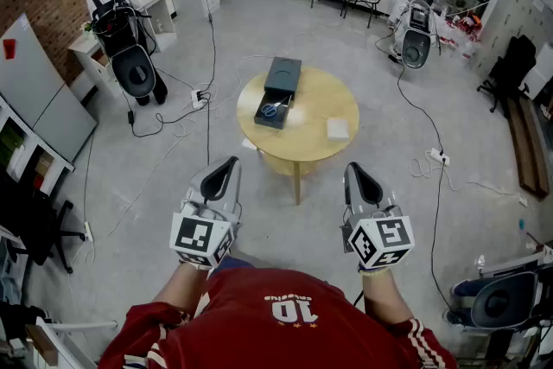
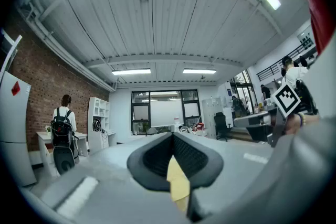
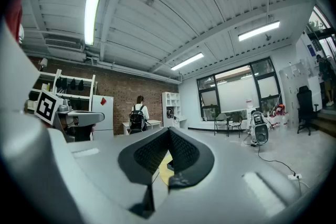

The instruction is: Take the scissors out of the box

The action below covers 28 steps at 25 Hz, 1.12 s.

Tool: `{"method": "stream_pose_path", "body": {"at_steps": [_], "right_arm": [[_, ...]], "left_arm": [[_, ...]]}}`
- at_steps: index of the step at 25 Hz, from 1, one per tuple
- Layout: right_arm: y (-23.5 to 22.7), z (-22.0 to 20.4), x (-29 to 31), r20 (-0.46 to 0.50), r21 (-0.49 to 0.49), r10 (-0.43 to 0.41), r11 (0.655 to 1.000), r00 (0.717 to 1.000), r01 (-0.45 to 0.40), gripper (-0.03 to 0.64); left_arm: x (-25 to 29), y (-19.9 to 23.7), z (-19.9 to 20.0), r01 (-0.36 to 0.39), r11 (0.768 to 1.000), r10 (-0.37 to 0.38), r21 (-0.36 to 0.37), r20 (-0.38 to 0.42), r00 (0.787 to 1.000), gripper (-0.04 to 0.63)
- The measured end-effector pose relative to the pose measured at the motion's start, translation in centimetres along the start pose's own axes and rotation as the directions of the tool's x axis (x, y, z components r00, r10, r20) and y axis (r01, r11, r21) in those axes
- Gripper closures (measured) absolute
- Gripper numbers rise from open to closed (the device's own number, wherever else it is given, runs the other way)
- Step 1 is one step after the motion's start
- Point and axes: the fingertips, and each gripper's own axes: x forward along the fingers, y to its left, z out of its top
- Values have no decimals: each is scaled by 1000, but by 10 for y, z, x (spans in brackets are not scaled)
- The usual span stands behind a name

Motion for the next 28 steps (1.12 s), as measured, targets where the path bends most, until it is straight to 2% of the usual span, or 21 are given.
{"method": "stream_pose_path", "body": {"at_steps": [28], "right_arm": [[8, 7, -6, 29, -21, 23, 1000, 999, -22, 617]], "left_arm": [[-8, -6, 2, -5, 1000, 5, -5, 14, 1000, 592]]}}
